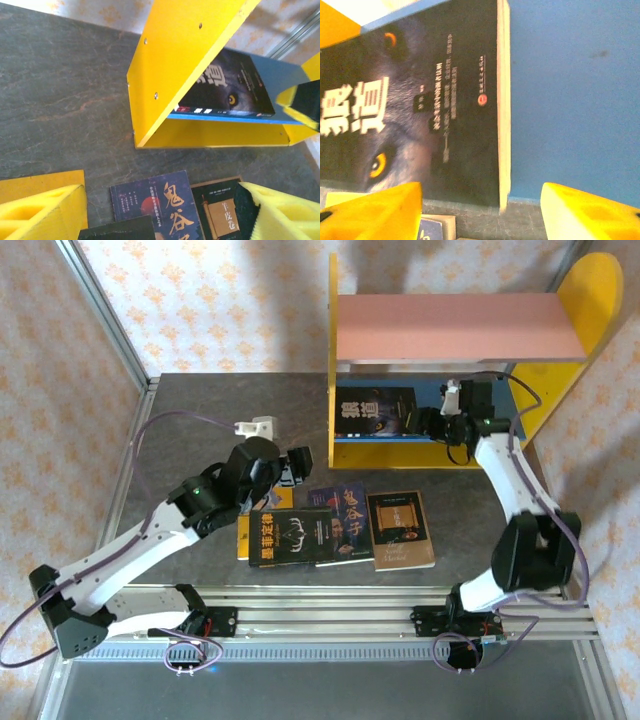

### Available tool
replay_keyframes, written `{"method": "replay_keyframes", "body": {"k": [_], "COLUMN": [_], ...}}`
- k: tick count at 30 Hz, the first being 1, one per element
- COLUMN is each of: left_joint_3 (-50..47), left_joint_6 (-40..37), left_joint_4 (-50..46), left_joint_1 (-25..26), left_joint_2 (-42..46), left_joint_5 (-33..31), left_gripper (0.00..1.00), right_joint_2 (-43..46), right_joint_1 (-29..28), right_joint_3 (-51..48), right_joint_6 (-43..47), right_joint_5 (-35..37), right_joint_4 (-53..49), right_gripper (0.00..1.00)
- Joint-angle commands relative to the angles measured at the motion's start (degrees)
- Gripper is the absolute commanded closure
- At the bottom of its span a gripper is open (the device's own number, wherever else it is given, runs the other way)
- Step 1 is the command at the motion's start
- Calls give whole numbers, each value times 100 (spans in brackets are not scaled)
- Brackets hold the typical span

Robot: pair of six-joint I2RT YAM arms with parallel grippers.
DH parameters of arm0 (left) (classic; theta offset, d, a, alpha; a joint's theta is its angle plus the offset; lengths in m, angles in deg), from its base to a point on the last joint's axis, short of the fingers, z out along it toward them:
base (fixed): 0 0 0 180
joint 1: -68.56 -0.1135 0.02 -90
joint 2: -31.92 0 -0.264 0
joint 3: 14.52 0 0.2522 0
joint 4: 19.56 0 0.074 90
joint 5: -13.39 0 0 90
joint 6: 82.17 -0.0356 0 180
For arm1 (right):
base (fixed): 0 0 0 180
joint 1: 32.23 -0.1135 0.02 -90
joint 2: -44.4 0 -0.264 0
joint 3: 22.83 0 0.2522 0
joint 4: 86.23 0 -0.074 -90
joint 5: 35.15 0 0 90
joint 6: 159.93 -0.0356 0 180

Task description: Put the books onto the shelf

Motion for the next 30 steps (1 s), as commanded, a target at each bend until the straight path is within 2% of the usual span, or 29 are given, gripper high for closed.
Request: {"method": "replay_keyframes", "body": {"k": [1, 3, 6, 9, 11, 16, 23, 30], "left_joint_3": [233, 191, 45, 104, 77, 47, 14, 25], "left_joint_6": [-101, -182, -211, -200, -138, -55, 51, -19], "left_joint_4": [-424, -265, -27, 10, 133, 219, 130, -48], "left_joint_1": [-43, -49, -57, -63, -62, -66, -64, -65], "left_joint_2": [-362, -471, -465, -469, -437, -379, -353, -129], "left_joint_5": [220, 392, 283, 363, 476, 492, 386, 42], "left_gripper": [22, 22, 22, 22, 22, 22, 22, 22], "right_joint_2": [754, 1064, 1417, 1559, 1596, 1596, 1346, 848], "right_joint_1": [-245, -392, -567, -729, -944, -1334, -2063, -2456], "right_joint_3": [-550, -888, -1275, -1430, -1496, -1641, -1817, -1612], "right_joint_6": [-531, -636, -742, -864, -901, -1115, -1408, -1496], "right_joint_5": [653, 777, 801, 573, 692, 1000, 2059, 2378], "right_joint_4": [335, 435, 583, 654, 708, 1052, 1797, 2117], "right_gripper": [35, 36, 39, 43, 44, 44, 44, 44]}}
